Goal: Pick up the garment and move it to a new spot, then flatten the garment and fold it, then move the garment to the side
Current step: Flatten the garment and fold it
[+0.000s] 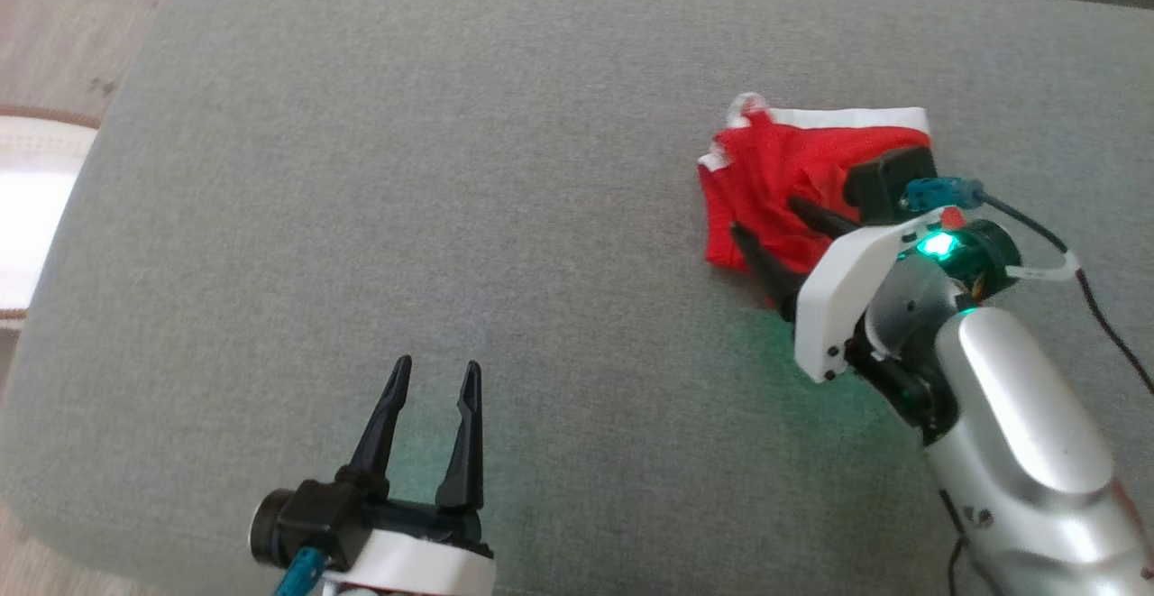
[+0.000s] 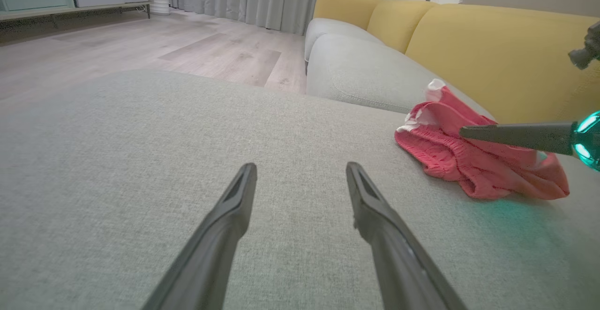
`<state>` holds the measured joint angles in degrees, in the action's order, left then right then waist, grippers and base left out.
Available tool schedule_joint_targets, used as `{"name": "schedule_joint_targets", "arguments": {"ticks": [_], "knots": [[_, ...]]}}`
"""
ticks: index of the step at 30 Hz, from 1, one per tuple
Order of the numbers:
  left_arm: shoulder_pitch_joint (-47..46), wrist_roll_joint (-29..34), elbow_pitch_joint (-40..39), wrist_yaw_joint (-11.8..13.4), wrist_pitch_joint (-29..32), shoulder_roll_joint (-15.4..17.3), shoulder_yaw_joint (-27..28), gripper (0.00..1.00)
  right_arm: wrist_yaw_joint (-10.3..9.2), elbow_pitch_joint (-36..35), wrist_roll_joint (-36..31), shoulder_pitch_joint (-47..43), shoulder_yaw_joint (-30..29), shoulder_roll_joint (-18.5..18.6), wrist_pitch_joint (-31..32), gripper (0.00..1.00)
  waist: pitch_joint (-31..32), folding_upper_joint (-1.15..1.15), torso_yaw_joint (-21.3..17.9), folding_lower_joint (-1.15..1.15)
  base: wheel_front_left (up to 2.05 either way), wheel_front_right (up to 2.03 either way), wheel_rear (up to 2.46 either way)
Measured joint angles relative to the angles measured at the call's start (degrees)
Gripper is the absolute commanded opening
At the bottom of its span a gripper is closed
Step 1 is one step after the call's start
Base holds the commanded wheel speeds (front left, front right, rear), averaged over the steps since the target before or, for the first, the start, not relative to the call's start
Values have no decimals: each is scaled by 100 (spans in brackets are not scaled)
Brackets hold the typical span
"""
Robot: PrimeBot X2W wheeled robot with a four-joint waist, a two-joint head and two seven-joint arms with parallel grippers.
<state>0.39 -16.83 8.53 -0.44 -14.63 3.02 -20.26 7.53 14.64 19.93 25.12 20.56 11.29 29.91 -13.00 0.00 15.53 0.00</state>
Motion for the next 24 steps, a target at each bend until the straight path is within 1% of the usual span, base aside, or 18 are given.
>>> {"name": "schedule_joint_targets", "arguments": {"ticks": [6,9,13,16,19,20,21,22,23,24], "knots": [[2,37,53,-12,1,-1,83,100,0,-350,265,-252,124,-125,-243,100,119,0,-176,0,0,0,0],[8,86,56,-14,1,-1,182,100,0,-590,339,-519,49,-118,-397,100,224,0,-252,0,0,0,0],[93,125,66,-43,0,-1,229,100,0,-928,391,-839,-345,-53,-769,100,386,0,-341,-1,0,0,0],[221,125,65,-63,1,0,226,100,0,-1004,300,-922,-795,110,-1013,100,423,0,-404,-1,0,0,0],[224,126,55,-108,1,-1,198,100,0,-931,156,-911,-1141,339,-1136,100,377,0,-384,0,0,0,0],[223,126,45,-110,0,0,192,100,0,-857,126,-891,-1218,402,-1162,87,345,0,-372,0,0,0,0],[222,126,45,-113,1,0,183,100,0,-767,85,-853,-1265,479,-1184,58,311,0,-353,0,0,0,0],[216,126,45,-113,1,0,178,100,0,-651,77,-785,-1303,548,-1184,37,279,0,-329,0,0,0,0],[214,126,42,-114,0,-1,171,100,0,-542,77,-685,-1312,614,-1178,0,240,0,-307,0,0,0,0],[206,126,40,-116,1,0,156,100,0,-453,82,-553,-1271,715,-1168,0,186,0,-282,0,0,0,0]]}}
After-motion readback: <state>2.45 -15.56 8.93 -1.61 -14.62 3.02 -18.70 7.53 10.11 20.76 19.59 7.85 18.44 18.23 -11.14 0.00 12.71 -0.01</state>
